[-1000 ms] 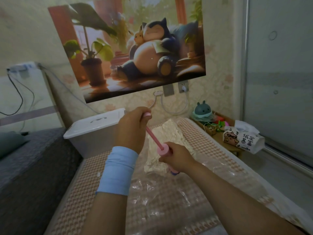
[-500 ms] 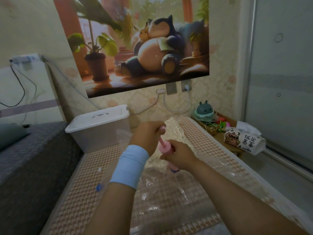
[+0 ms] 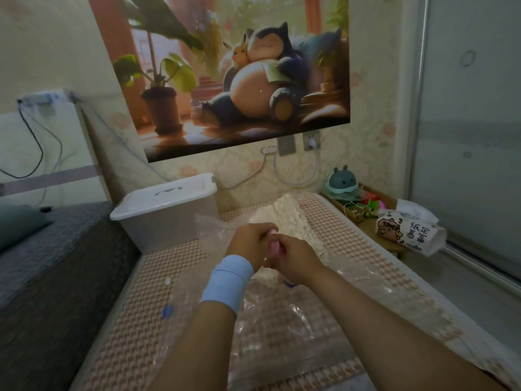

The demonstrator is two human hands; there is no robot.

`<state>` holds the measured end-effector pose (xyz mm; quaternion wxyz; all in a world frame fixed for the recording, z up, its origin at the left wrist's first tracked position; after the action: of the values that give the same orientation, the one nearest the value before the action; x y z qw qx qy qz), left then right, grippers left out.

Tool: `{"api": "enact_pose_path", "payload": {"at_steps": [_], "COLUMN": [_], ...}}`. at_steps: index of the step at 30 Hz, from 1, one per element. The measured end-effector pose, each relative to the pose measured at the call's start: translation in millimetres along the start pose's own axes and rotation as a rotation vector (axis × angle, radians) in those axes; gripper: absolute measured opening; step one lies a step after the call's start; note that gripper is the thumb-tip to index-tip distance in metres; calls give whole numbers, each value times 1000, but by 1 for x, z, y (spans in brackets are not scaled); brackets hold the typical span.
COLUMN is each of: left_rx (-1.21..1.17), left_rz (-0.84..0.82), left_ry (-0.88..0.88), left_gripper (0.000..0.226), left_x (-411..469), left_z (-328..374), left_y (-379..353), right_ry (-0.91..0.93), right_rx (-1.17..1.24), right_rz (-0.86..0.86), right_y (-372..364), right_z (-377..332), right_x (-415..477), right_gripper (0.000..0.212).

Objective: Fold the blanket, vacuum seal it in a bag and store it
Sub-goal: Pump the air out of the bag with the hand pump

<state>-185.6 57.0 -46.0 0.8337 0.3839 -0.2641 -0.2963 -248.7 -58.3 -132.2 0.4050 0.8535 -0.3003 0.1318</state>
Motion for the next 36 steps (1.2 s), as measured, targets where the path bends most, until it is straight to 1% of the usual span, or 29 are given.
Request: {"api": "enact_pose_path", "payload": {"at_steps": [2,5,8,10,12,14,16,17,18,21,22,23,25,27,28,30,34,36], "left_rx": [49,40,2,14,25,43,7,-14,-12,59,71,85,118,96,81,57,42,41], "left_rz": [-23,21,167,293,384,428,469,461,414,121,36,-11,-25,-7,13,102,335,406], "left_ry": [29,7,-56,-101,-154,-196,-226,-216,-182,-37,7,25,23,31,31,-13,-116,-173], "left_gripper": [15,14,15,17,18,18,17,18,18,15,14,14,16,17,16,17,20,21], "left_x": [0,-2,-11,-23,-32,-34,-24,-17,-10,2,1,-1,-3,-5,-6,-10,-29,-41], "left_z": [-3,9,25,35,41,44,40,36,29,2,-4,-8,-7,-1,2,11,28,34], "left_y": [-4,14,51,79,97,97,88,81,70,28,16,9,8,17,23,42,91,103], "right_ry": [8,-3,-1,0,-8,-8,-10,-8,-6,3,6,10,22,25,18,6,6,-9], "right_rx": [-17,16,53,68,87,89,91,90,84,34,14,0,-8,6,20,56,90,99], "right_rz": [0,-5,17,17,18,11,8,7,4,-10,-14,-14,-10,-8,-6,4,6,13], "right_y": [-2,-1,3,3,2,0,-2,-2,-3,-7,-9,-11,-12,-11,-11,-8,-7,-8], "right_z": [-1,-1,-2,-4,-5,-6,-5,-4,-4,-4,-4,-4,-5,-6,-6,-7,-9,-9], "right_x": [0,-1,-1,-1,0,0,2,3,4,4,4,4,2,1,0,-1,0,1], "right_gripper": [49,39,39,41,39,37,36,35,35,36,40,45,48,43,40,36,39,40]}}
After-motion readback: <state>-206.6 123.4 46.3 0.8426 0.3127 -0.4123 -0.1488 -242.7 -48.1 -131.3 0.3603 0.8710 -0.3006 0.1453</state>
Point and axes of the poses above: each hand's wrist, its own x-axis towards the middle knuckle, its own y-axis out of the back of the hand, z = x × y, the point moved 1 cm from there along x, towards the middle knuckle, and after that the axes turned 12 degrees about y, right-handed, at the moved point
